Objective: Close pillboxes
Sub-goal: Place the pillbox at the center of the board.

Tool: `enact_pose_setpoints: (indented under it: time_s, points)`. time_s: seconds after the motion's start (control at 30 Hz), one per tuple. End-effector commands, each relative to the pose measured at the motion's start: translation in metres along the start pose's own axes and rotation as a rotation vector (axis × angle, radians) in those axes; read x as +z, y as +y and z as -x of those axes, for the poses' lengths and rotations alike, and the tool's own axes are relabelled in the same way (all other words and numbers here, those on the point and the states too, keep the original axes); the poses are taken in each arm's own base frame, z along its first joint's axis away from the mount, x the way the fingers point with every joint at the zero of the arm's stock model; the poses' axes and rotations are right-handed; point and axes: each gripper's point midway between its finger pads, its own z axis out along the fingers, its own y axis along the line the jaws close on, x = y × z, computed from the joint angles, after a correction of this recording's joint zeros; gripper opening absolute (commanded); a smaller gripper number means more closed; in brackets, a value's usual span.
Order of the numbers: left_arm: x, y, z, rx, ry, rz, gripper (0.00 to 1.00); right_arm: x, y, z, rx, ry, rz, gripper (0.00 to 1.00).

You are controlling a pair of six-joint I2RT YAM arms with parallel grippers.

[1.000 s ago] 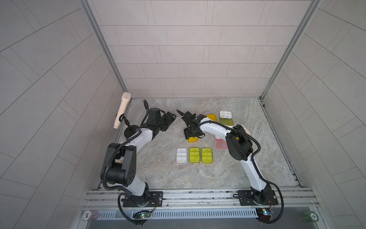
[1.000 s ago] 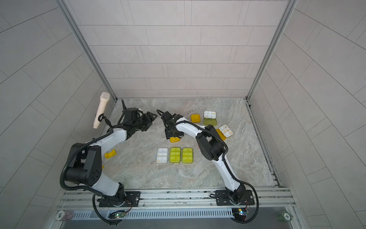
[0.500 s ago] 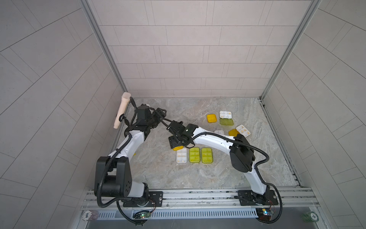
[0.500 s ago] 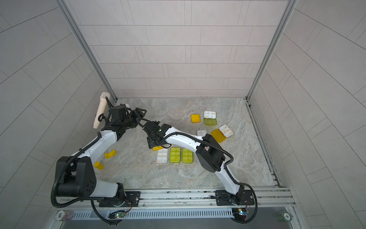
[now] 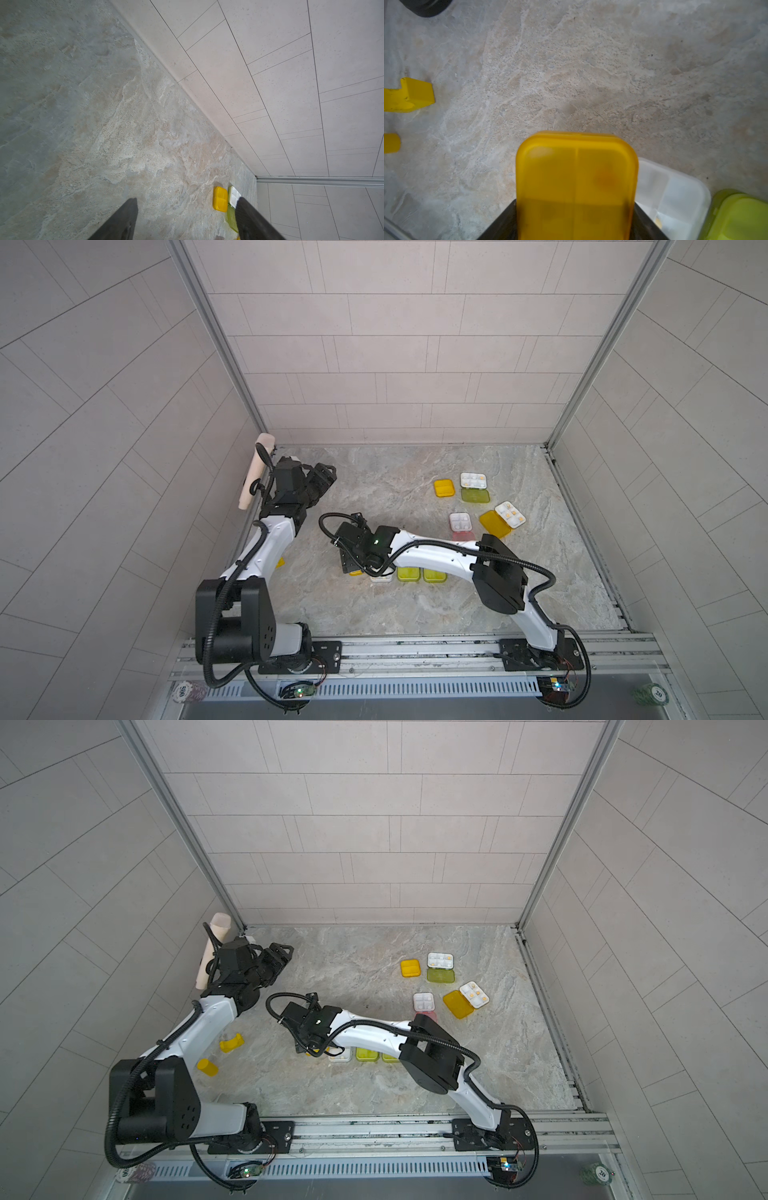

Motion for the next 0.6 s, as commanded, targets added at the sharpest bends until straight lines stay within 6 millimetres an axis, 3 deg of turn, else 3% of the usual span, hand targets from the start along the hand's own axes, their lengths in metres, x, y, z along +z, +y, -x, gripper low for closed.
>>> enact_pose_setpoints:
  time_s: [0.0,0.3,0.57]
  points:
    - [-0.006,0.001,0.008,-0.002,-0.035,0.002,0.78,0.011,0.003,-0.001,0.044,-0.021,-0.024,0.68]
    - [-0.004,0.007,0.009,-0.01,-0.035,0.016,0.78,0.024,0.014,-0.007,0.044,-0.011,-0.018,0.69]
    - [-0.002,0.007,0.008,-0.014,-0.03,0.013,0.78,0.039,0.009,-0.017,0.066,0.012,-0.054,0.72]
